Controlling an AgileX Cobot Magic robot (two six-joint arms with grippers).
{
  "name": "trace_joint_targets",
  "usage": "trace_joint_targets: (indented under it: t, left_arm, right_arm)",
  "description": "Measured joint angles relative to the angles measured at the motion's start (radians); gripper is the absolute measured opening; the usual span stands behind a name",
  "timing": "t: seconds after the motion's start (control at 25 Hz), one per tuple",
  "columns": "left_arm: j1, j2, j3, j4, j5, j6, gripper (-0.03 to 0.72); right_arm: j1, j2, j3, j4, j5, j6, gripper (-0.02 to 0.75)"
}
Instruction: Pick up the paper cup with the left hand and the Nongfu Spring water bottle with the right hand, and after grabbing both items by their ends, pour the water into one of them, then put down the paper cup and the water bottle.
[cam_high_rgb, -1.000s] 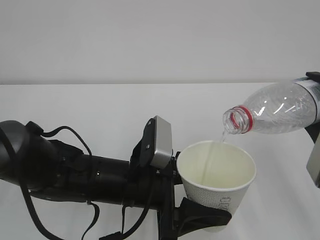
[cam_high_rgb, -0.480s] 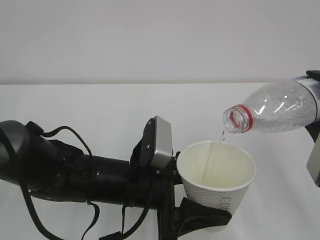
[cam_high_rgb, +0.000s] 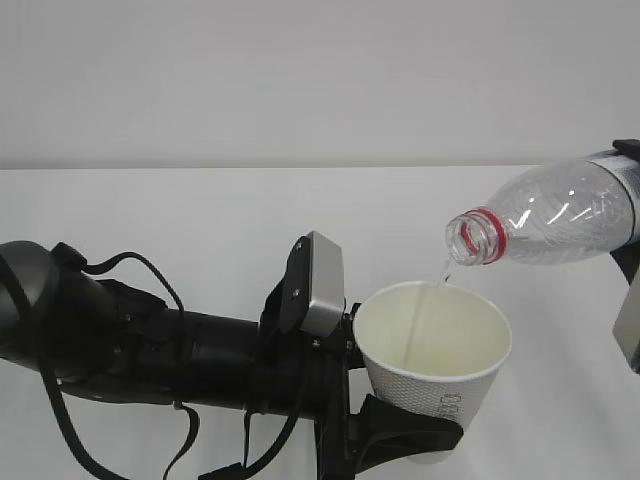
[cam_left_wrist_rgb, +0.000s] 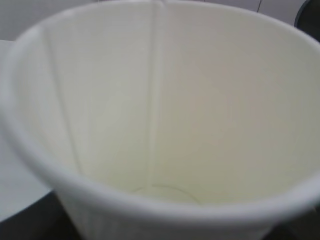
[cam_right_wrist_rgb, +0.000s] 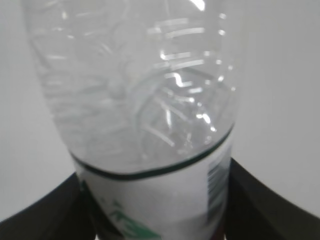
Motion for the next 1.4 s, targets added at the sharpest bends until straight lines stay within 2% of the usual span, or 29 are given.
trace_joint_targets:
  t: [1.4]
  left_arm:
    - [0.0,0.0,0.0,-0.002,0.0,0.0,0.537]
  right_arm:
    - [0.0,0.0,0.0,0.0,0.0,-0.001,0.486]
